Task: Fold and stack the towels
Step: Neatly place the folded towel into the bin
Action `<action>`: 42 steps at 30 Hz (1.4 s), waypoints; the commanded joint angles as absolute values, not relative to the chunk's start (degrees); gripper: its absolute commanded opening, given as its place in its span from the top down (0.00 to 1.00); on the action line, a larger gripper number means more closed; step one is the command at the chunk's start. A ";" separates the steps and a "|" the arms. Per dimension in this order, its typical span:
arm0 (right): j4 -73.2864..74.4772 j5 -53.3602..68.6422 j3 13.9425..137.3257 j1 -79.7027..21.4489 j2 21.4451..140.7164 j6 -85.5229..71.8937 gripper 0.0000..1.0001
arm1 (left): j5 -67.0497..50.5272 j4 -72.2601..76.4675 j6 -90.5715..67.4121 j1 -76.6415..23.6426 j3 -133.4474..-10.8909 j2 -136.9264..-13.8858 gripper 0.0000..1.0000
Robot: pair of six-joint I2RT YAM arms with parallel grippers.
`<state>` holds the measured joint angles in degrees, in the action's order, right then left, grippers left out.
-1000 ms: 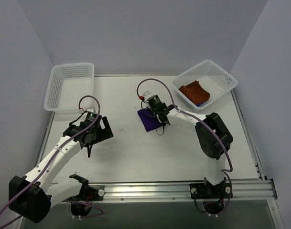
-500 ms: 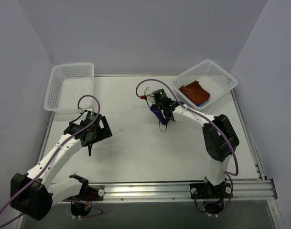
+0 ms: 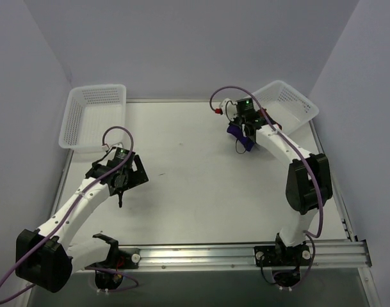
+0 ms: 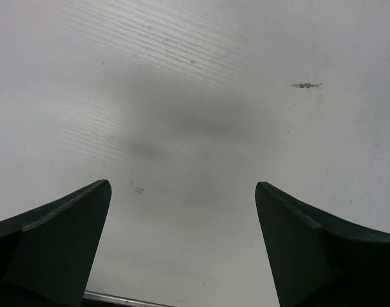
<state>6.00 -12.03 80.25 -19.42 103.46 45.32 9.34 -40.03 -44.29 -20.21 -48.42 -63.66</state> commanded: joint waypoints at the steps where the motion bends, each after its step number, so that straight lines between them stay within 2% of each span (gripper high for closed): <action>1: 9.93 -6.17 84.72 -16.18 100.90 48.16 1.00 | 12.03 -40.69 -43.24 -19.34 -52.03 -63.54 0.06; 18: 10.63 -0.62 92.81 -7.12 110.83 49.75 1.00 | 14.84 -42.71 -41.84 -17.40 -55.54 -65.74 0.06; 42: 10.02 5.71 100.37 -2.38 119.79 50.80 1.00 | 14.50 -42.89 -40.52 -16.26 -59.41 -68.20 0.06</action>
